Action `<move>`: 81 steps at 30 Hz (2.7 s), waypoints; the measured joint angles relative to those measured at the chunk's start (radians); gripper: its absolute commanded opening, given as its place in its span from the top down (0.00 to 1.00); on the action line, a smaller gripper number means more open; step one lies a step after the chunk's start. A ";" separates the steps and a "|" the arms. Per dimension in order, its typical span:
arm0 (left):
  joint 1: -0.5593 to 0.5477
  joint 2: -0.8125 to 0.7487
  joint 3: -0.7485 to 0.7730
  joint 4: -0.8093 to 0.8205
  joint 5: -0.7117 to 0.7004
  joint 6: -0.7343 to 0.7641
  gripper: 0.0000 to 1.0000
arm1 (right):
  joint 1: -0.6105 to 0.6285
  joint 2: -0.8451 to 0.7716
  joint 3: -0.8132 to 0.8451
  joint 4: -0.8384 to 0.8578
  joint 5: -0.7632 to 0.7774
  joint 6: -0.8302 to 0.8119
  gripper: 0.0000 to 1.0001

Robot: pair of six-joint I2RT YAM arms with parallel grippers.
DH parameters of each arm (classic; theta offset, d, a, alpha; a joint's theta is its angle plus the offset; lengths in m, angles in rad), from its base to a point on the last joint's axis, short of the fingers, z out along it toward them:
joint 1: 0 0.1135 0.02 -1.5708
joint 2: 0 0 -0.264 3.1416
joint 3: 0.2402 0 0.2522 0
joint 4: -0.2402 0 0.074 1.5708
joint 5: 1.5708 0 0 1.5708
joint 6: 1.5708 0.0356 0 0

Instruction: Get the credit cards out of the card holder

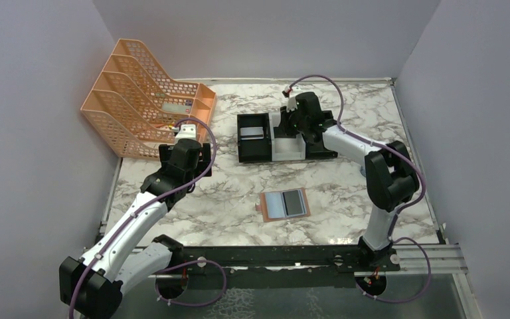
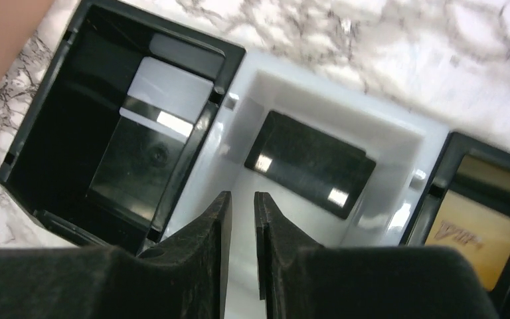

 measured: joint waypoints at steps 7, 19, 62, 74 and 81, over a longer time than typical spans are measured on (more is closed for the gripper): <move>0.001 0.005 0.000 0.000 0.002 0.000 0.01 | 0.002 0.069 0.063 -0.171 0.035 0.130 0.84; 0.006 0.013 0.000 0.000 0.015 0.011 0.01 | 0.016 0.237 0.204 -0.279 0.190 0.155 0.87; 0.014 0.017 0.000 0.000 0.044 0.014 0.01 | 0.080 -0.146 -0.080 -0.129 0.375 0.124 0.40; 0.024 0.017 -0.002 0.048 0.272 -0.029 0.01 | 0.078 -0.564 -0.681 0.119 0.397 0.310 0.01; 0.024 0.068 -0.066 0.251 0.592 -0.198 0.01 | 0.078 -0.852 -0.931 0.199 0.152 0.391 0.06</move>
